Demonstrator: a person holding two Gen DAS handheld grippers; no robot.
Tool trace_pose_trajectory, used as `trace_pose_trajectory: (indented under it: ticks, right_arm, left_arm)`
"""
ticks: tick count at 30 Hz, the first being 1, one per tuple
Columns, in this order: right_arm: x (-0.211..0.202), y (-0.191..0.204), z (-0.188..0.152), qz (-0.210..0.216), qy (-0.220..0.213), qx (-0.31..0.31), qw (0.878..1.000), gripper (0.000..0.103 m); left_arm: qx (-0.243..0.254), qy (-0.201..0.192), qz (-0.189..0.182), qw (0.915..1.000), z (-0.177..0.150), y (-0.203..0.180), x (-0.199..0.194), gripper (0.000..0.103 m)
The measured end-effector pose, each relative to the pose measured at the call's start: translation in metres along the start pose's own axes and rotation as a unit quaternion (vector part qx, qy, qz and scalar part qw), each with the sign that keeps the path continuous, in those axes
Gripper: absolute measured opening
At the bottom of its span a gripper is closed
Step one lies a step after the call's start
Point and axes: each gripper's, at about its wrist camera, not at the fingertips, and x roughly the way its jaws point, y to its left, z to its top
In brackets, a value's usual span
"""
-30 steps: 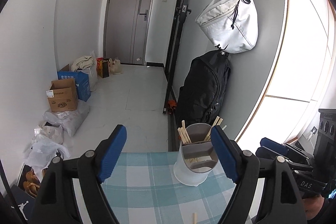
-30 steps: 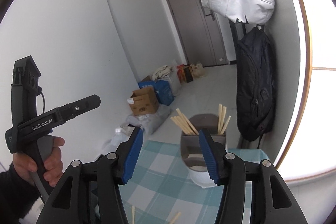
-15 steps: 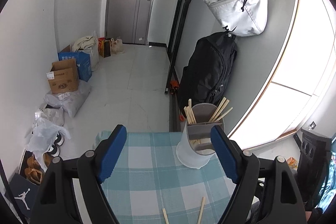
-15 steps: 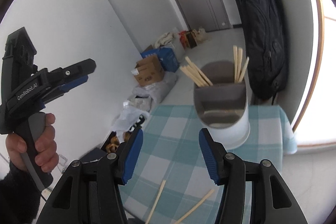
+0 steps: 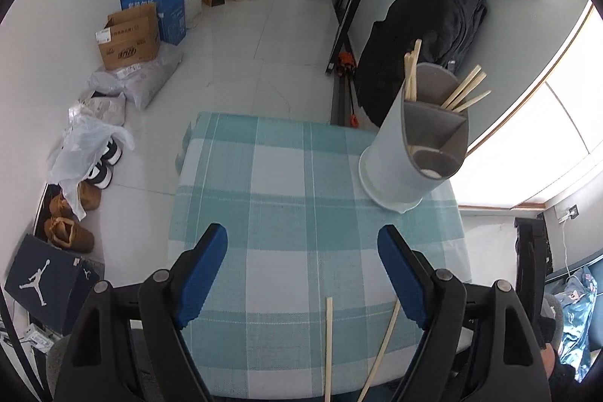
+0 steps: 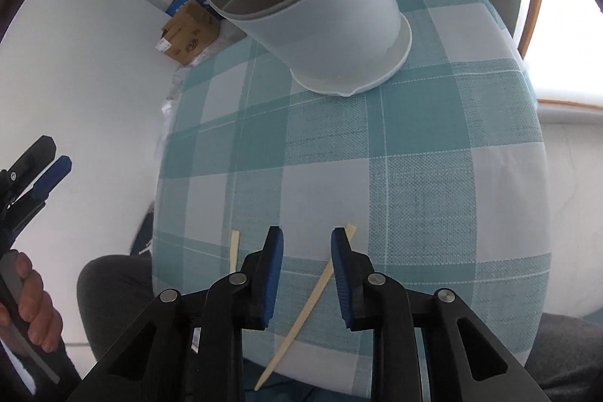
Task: Organize utensils
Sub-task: 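Move both open tools back to the remaining sticks on the cloth, then close the right tool on a stick while the left tool grasps another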
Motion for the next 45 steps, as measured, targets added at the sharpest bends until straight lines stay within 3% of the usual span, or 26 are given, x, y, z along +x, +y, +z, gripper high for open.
trace_pose_trajectory:
  ticks: [4,10,20,24,29,34,43,45]
  right_arm:
    - [0.011,0.008,0.004,-0.033,0.022,-0.011,0.999,0.020]
    - [0.029,0.011,0.003,-0.103,0.052,-0.020,0.993,0.019]
    - [0.036,0.028,0.004,-0.155,0.048,-0.052,0.985,0.016]
    - [0.037,0.032,0.003,-0.163,0.027,-0.058,0.984,0.010]
    - [0.033,0.030,0.002,-0.145,0.001,-0.058,0.988,0.005]
    - [0.021,0.017,0.001,-0.093,-0.033,-0.040,0.994,0.005]
    - [-0.034,-0.008,0.008,-0.014,-0.109,0.006,0.994,0.005]
    - [-0.047,-0.013,0.007,0.005,-0.126,0.016,0.992,0.005]
  left_arm:
    - [-0.009,0.029,0.002,0.9995,-0.013,0.008,0.012,0.079]
    - [-0.020,0.037,0.002,0.9991,-0.023,0.017,0.014,0.079]
    - [-0.024,0.046,0.001,0.9987,-0.035,0.027,0.024,0.079]
    - [-0.027,0.049,0.006,0.9984,-0.042,0.033,0.026,0.079]
    - [-0.017,0.068,0.006,0.9975,-0.051,0.030,0.034,0.079]
    - [0.020,0.090,0.000,0.9958,-0.060,0.011,0.041,0.079]
    - [0.068,0.141,0.004,0.9876,-0.071,-0.018,0.065,0.078]
    - [0.071,0.150,0.009,0.9861,-0.070,-0.020,0.068,0.074]
